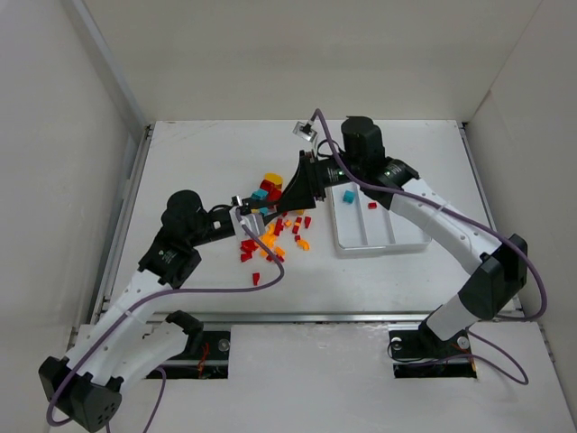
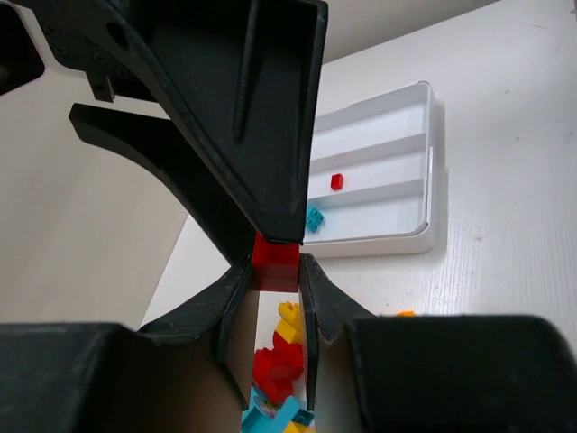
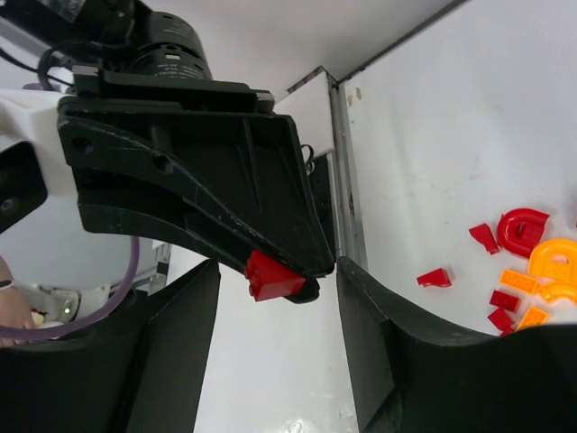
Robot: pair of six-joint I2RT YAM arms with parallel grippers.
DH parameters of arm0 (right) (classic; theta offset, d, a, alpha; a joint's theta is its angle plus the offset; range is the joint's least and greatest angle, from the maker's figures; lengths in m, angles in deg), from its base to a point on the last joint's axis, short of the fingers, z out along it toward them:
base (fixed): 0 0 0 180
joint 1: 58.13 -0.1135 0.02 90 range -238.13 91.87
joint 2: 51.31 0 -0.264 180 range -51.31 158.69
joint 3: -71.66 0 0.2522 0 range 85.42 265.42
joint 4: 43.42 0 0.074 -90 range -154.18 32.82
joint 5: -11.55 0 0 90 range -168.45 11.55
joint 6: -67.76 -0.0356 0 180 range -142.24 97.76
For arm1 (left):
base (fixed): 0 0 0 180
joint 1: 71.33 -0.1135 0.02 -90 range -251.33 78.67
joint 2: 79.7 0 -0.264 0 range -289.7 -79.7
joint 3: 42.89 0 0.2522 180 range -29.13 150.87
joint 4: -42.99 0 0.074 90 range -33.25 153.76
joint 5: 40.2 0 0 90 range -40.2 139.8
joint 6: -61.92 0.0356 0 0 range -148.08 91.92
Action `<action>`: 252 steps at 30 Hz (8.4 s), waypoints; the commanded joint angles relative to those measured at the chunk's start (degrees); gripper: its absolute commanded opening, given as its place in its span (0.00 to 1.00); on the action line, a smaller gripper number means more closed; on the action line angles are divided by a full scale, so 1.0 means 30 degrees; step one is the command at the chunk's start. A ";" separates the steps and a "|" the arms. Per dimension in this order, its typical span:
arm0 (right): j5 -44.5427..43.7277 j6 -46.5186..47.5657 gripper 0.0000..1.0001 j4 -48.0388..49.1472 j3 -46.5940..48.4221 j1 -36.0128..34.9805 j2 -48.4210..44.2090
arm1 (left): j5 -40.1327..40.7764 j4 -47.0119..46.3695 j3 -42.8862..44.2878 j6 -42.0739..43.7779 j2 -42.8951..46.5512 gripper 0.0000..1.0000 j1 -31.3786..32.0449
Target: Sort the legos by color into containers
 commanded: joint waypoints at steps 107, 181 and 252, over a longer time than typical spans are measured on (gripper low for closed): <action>-1.7619 0.7006 0.47 -0.3425 0.0733 -0.8309 1.0277 | 2.7211 -0.0403 -0.2544 -0.9906 0.4916 0.94 -0.0457; -2.2160 -0.0611 0.00 -0.6116 -0.6384 0.4138 -0.0622 | 2.3986 -0.2978 -0.5825 -0.8236 0.3219 0.97 0.0100; -2.5732 0.0237 0.05 -0.4743 -0.5009 0.2415 0.5648 | 2.3107 -0.7874 -1.0163 -0.6479 0.4330 1.00 0.0276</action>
